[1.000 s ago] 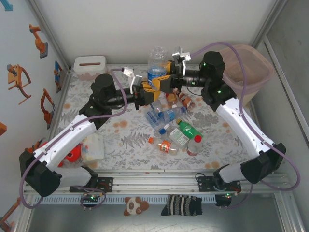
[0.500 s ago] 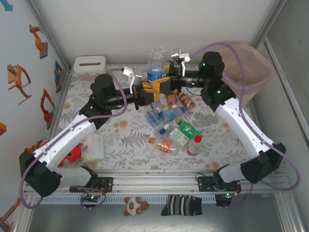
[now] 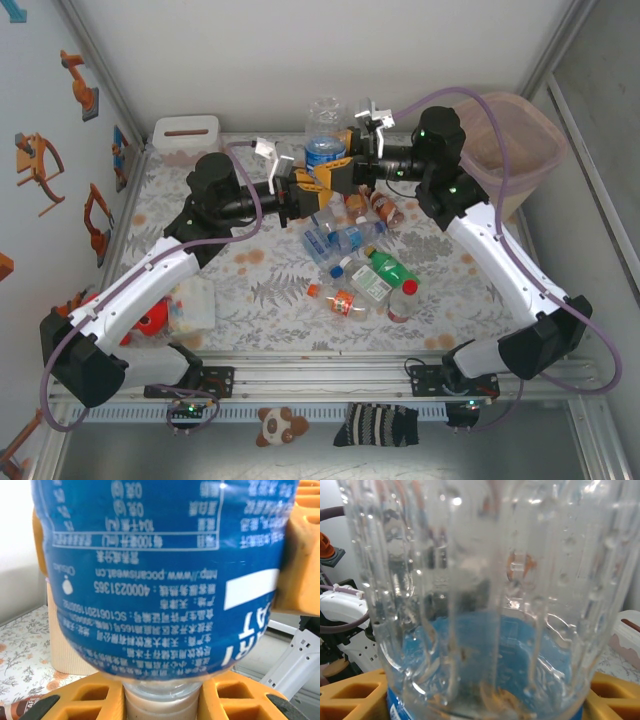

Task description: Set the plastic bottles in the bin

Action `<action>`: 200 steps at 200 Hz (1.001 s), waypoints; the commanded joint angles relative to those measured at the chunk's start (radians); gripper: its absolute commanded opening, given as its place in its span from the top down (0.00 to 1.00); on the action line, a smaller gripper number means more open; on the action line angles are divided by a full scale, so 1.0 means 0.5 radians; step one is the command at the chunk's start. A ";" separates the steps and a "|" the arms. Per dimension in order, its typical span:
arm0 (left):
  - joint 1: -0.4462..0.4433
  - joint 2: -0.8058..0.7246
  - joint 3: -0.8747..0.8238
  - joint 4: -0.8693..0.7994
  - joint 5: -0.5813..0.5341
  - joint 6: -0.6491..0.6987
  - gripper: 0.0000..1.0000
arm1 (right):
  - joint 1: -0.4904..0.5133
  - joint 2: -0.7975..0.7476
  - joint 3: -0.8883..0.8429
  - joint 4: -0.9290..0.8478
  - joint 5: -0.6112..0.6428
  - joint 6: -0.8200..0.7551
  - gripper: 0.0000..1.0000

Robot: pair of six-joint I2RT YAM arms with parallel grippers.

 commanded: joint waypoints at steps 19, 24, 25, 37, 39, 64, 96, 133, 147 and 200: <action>-0.005 -0.013 0.030 0.094 0.036 -0.042 0.76 | 0.030 -0.056 0.045 0.150 0.031 0.031 0.33; -0.006 -0.011 0.030 0.093 0.035 -0.042 0.76 | 0.028 -0.057 0.043 0.155 0.029 0.037 0.33; -0.005 -0.011 0.030 0.093 0.036 -0.042 0.76 | 0.028 -0.058 0.044 0.156 0.030 0.036 0.33; -0.004 -0.012 0.031 0.094 0.037 -0.040 0.76 | 0.028 -0.061 0.040 0.161 0.034 0.036 0.33; -0.004 -0.013 0.031 0.095 0.036 -0.040 0.76 | 0.028 -0.061 0.041 0.162 0.033 0.036 0.33; -0.004 -0.013 0.030 0.092 0.038 -0.040 0.76 | 0.028 -0.059 0.047 0.177 0.034 0.055 0.32; -0.005 -0.007 0.031 0.094 0.038 -0.040 0.76 | 0.028 -0.065 0.043 0.199 0.039 0.064 0.31; -0.007 -0.002 0.030 0.092 0.044 -0.043 0.77 | 0.028 -0.066 0.047 0.208 0.045 0.077 0.30; -0.005 -0.002 0.029 0.091 0.045 -0.043 0.77 | 0.029 -0.068 0.045 0.209 0.045 0.076 0.30; -0.005 -0.004 0.028 0.093 0.044 -0.041 0.77 | 0.028 -0.071 0.045 0.206 0.041 0.079 0.33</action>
